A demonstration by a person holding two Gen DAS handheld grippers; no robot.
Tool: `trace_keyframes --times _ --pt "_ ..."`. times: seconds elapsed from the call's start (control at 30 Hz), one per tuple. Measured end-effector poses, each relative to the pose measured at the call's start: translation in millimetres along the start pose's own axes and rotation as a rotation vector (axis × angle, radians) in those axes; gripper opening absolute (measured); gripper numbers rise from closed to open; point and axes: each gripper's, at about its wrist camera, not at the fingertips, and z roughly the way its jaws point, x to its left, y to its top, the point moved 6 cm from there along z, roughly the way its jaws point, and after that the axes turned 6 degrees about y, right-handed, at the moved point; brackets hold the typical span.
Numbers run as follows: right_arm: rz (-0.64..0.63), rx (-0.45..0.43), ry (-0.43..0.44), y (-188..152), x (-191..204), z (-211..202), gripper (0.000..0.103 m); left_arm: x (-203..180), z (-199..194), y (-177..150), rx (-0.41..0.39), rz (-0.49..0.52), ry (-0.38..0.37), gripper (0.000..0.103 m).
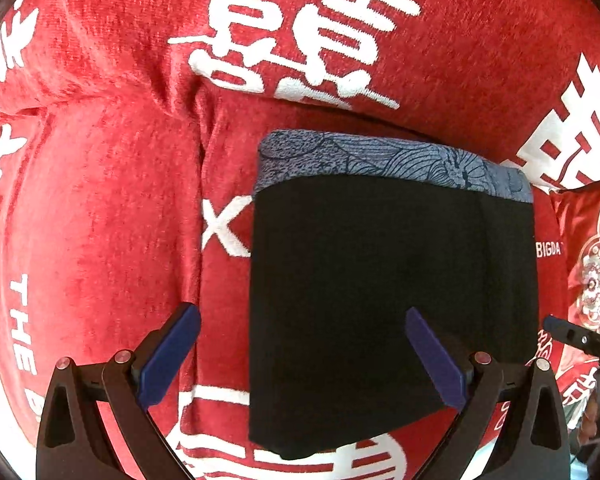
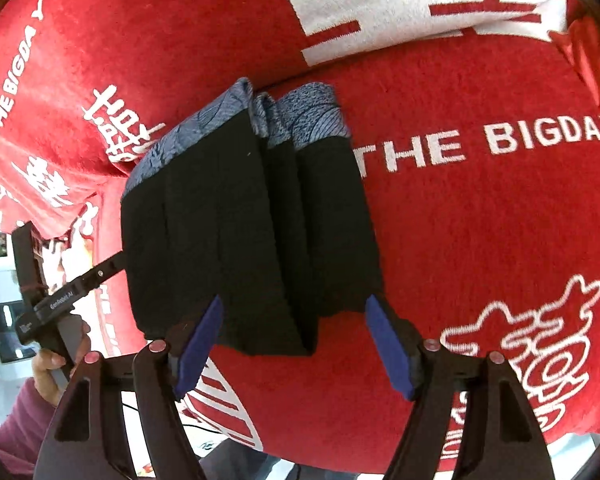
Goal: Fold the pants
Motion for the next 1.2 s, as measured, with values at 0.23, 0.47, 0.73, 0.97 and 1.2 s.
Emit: trace_keyframes --times 0.23,0.47,0.73,0.97,1.2 --pt "0.014 0.007 0.142 24.2 -13.9 4.7 0.08 6.0 11.2 2.5 0.042 -0.065 -0.073 0.103" --pt "0.001 0.042 0.228 31.8 -29.2 10.1 0.08 -5.1 18.8 8.5 0.025 0.046 -0.058 0.103" --pt "-0.008 0.113 0.364 41.8 -51.7 26.1 0.08 -1.8 40.3 17.1 0.094 0.09 -0.247 0.103" --pt "-0.034 0.174 0.507 50.9 -45.8 44.1 0.081 -20.1 60.5 20.5 0.119 0.105 -0.349 0.103" --pt "-0.003 0.166 0.465 53.7 -48.7 40.6 0.051 -31.9 51.4 18.9 0.046 0.08 -0.314 0.089"
